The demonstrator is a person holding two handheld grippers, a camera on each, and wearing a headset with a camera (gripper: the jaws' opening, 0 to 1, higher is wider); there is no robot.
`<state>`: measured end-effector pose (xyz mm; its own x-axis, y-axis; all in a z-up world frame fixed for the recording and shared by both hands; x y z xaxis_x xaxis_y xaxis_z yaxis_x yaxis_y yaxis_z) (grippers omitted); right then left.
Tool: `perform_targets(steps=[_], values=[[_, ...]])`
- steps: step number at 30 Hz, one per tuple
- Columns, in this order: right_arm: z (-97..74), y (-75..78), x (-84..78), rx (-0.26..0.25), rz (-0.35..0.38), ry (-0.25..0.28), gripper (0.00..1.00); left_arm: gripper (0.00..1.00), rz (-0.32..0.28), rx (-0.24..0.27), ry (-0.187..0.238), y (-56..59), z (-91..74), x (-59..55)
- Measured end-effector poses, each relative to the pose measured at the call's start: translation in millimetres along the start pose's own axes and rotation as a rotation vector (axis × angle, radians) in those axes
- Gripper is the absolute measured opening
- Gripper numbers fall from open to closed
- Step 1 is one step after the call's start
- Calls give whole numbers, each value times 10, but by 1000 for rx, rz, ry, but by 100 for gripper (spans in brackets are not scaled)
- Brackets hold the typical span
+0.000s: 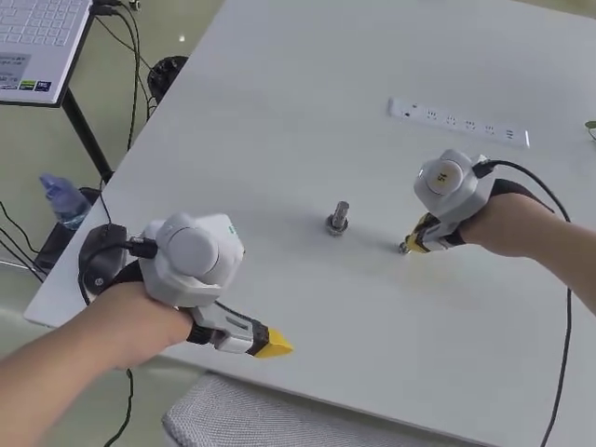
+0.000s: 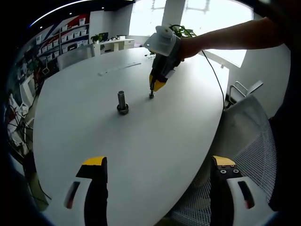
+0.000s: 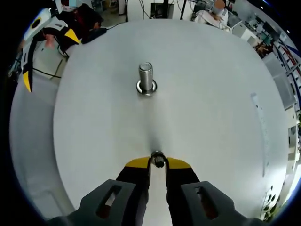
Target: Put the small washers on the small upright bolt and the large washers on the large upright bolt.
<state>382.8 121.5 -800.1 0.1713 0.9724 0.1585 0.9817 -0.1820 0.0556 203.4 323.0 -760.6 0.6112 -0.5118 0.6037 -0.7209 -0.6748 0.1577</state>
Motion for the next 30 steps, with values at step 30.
perform_targets(steps=[30], values=[[188,-21,-13,11,-14,-30,13,88,-7,-3,-20,-61,-9,-78]])
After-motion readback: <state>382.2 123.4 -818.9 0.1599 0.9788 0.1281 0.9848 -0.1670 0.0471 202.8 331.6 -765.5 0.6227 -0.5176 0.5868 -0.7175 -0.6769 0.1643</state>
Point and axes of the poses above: the centre of the closed fingertips' face, and the gripper's own axes: z roughly forward along the fingers, y roughly to its right, x roughly out of its top, the point moved 4 cm from there along -z, roughly backward along the fingers, and after that the axes turned 7 degrees about -y, right-handed, at the moved point
